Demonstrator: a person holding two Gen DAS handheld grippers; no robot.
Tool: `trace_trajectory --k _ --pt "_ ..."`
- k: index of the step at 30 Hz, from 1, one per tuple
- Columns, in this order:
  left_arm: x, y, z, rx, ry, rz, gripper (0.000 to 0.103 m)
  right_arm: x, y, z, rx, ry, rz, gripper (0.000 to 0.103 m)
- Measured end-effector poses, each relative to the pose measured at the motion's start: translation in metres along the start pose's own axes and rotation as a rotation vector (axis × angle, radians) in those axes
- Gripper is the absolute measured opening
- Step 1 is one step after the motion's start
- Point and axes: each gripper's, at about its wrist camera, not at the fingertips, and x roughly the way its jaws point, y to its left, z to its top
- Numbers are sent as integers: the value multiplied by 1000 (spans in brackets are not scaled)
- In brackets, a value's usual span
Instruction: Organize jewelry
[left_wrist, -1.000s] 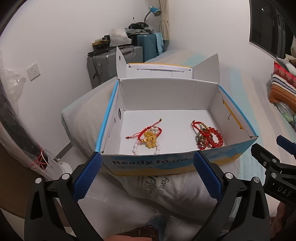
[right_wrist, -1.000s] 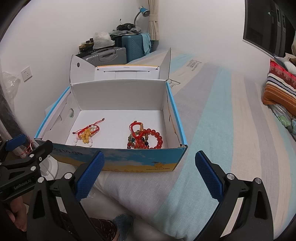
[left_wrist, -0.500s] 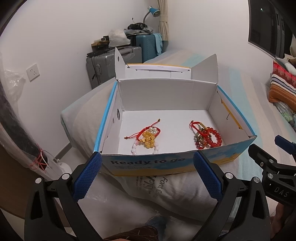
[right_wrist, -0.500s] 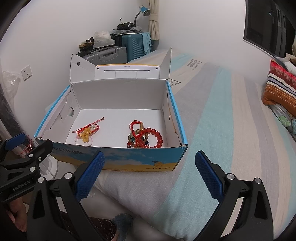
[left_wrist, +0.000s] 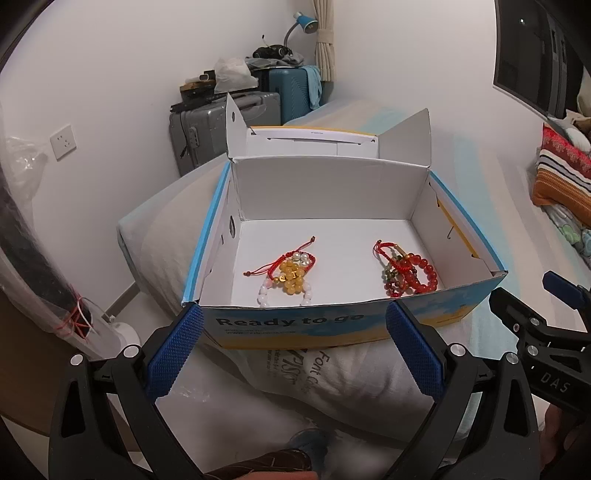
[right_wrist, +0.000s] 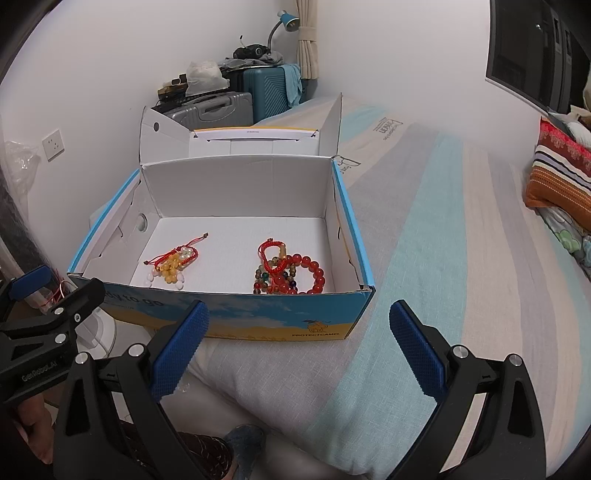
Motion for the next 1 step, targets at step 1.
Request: trace_trajectory --k 1 --pt "0 0 0 1 1 -2 97 0 0 0 -1 0 0 94"
